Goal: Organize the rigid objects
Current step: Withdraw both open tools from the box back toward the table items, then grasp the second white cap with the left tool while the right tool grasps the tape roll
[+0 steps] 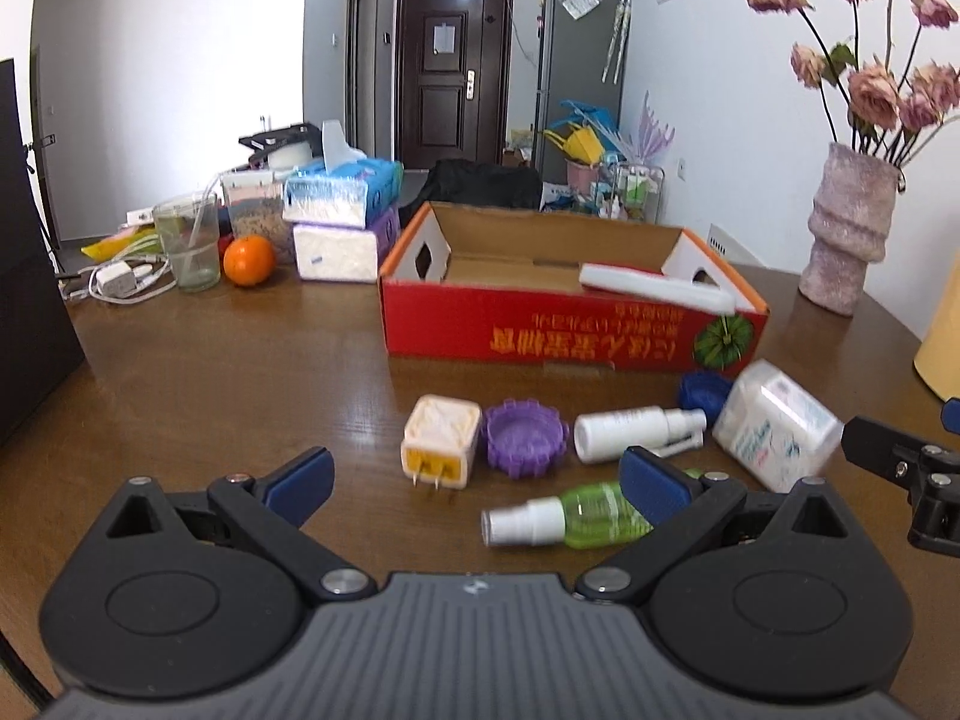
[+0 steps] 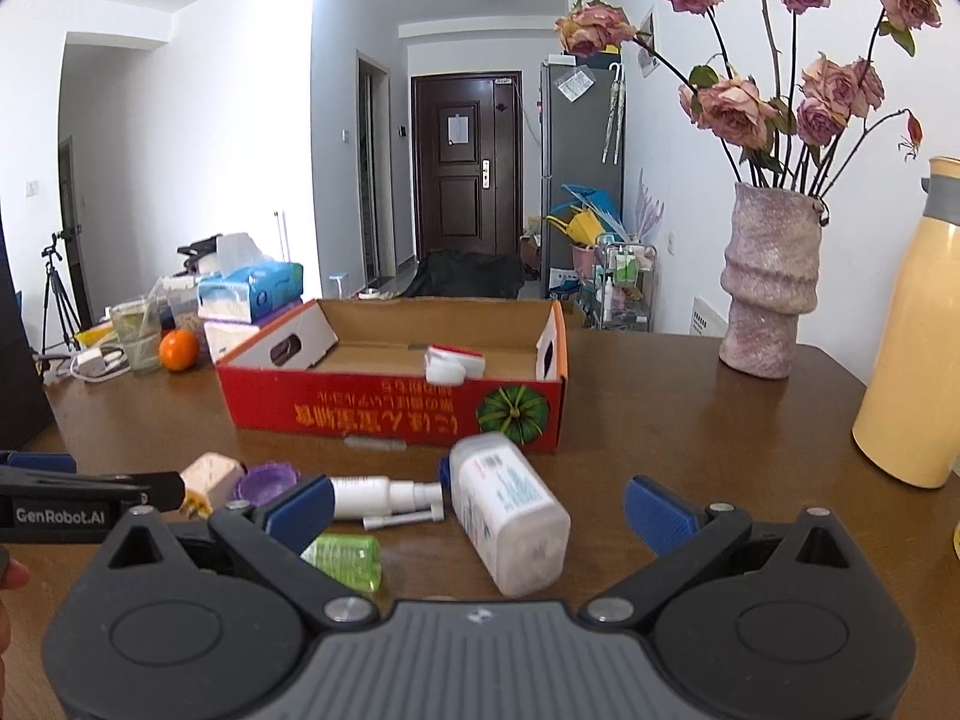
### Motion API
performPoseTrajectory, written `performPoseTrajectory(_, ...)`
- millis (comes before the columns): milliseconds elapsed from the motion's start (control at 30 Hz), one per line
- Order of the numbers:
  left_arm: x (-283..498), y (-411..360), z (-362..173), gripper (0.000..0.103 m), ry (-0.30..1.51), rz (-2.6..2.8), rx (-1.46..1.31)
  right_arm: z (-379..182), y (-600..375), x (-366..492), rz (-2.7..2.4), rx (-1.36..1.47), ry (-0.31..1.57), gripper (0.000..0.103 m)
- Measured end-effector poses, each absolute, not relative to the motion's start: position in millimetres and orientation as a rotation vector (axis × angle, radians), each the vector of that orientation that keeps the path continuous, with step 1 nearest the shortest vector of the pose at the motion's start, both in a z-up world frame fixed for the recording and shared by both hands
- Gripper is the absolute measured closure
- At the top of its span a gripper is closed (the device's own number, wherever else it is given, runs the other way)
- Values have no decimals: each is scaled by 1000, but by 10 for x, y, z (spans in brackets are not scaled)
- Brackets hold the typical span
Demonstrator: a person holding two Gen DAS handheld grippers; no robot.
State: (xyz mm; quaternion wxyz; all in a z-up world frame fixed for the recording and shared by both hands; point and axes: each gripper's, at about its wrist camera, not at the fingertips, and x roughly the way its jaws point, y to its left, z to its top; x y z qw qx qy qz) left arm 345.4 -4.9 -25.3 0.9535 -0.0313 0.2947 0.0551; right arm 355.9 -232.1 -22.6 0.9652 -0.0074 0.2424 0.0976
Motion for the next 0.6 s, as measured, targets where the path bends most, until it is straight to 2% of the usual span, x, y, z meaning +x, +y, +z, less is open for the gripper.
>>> performPoseTrajectory(600, 3189, -152, -606, 0, 676, 102, -41, -604, -2427, 3267, 200, -33, 534, 0)
